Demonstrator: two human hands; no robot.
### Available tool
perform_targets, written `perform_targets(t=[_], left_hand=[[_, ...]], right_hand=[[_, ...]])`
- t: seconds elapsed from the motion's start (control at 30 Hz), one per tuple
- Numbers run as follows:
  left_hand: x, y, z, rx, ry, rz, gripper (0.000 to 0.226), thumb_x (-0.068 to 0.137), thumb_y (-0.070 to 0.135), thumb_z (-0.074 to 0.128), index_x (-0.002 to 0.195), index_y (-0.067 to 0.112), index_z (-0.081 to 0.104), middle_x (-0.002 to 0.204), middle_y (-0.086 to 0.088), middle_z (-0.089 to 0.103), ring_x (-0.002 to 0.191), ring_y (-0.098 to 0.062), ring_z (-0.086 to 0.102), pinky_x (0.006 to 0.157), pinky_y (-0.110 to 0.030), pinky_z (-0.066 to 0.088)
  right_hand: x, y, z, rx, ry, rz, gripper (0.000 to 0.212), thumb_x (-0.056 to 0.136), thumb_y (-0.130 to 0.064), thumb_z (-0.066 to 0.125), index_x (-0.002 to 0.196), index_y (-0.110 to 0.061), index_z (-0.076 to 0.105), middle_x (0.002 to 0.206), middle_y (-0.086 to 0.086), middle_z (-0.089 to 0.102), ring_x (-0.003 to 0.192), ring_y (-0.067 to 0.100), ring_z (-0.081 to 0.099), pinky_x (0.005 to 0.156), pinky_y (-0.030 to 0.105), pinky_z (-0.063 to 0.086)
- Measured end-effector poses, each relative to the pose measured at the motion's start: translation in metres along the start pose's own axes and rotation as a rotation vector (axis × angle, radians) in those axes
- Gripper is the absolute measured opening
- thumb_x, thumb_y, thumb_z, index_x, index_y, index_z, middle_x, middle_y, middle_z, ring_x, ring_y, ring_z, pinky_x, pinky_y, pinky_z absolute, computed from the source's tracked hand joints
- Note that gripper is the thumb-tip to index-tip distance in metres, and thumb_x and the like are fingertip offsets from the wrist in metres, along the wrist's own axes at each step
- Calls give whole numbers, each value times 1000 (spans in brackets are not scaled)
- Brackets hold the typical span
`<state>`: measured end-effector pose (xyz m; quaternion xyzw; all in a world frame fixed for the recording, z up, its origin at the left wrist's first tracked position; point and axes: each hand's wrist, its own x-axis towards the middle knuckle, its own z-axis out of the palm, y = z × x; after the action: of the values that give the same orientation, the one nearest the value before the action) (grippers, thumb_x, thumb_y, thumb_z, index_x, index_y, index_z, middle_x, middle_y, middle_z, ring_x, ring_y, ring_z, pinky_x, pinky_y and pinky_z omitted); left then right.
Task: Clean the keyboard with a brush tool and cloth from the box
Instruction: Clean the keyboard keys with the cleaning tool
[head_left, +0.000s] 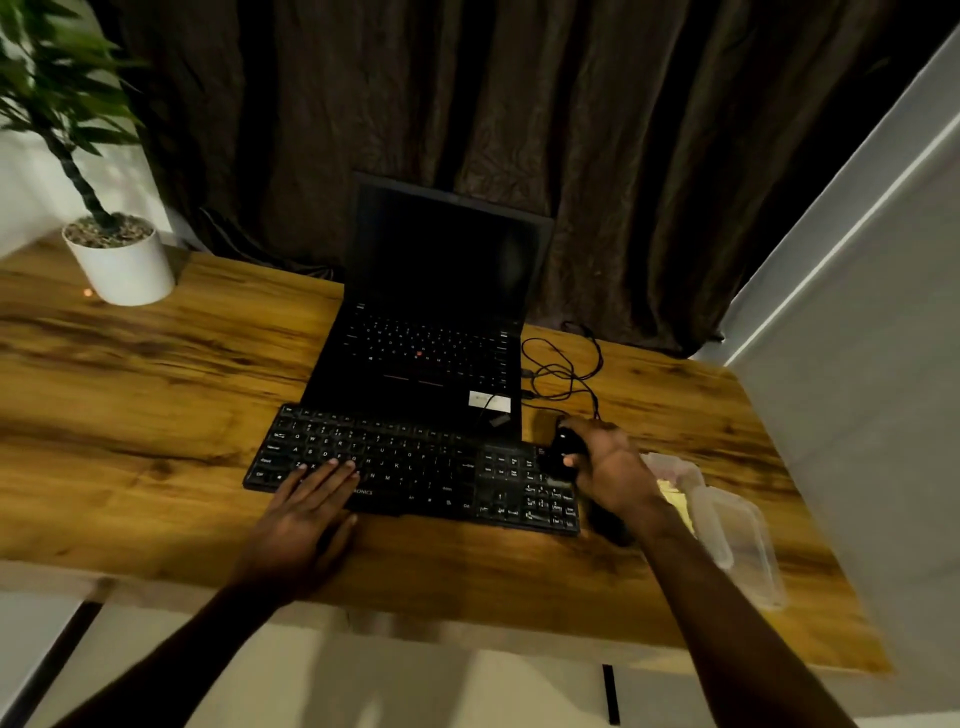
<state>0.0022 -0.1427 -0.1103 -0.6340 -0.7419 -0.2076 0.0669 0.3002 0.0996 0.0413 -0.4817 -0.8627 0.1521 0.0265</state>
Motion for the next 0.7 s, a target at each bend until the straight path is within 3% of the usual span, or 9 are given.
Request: perform_targets(t=[0.17, 0.3, 0.5, 0.7], left_hand=[[0, -2, -1, 4, 1, 4, 59, 101, 45, 32, 144, 9, 52, 151, -6, 49, 143, -20, 40, 120, -46, 22], [1, -3, 0, 16, 5, 13, 58, 101, 44, 33, 143, 8, 53, 151, -7, 49, 143, -21, 40, 118, -47, 24], [1, -3, 1, 23, 22, 10, 58, 100, 43, 34, 141, 9, 55, 149, -6, 52, 140, -22, 44, 118, -45, 24], [-1, -6, 4, 9, 54, 43, 55, 99, 40, 40, 142, 8, 55, 150, -6, 51, 142, -23, 43, 116, -49, 29]], right_hand=[[9, -31, 7, 112, 3, -111, 48, 95, -11, 59, 138, -29, 49, 110, 2, 47, 104, 15, 49, 81, 29, 50], [11, -11, -1, 78, 10, -90, 49, 93, -10, 60, 136, -32, 49, 113, 3, 48, 106, 21, 54, 85, 38, 57], [7, -7, 0, 3, 3, -25, 54, 92, -19, 62, 139, -38, 43, 128, 13, 48, 108, 23, 52, 89, 40, 54], [18, -56, 18, 133, 22, -132, 50, 95, -16, 61, 141, -31, 46, 117, 4, 48, 102, 11, 44, 80, 23, 43]])
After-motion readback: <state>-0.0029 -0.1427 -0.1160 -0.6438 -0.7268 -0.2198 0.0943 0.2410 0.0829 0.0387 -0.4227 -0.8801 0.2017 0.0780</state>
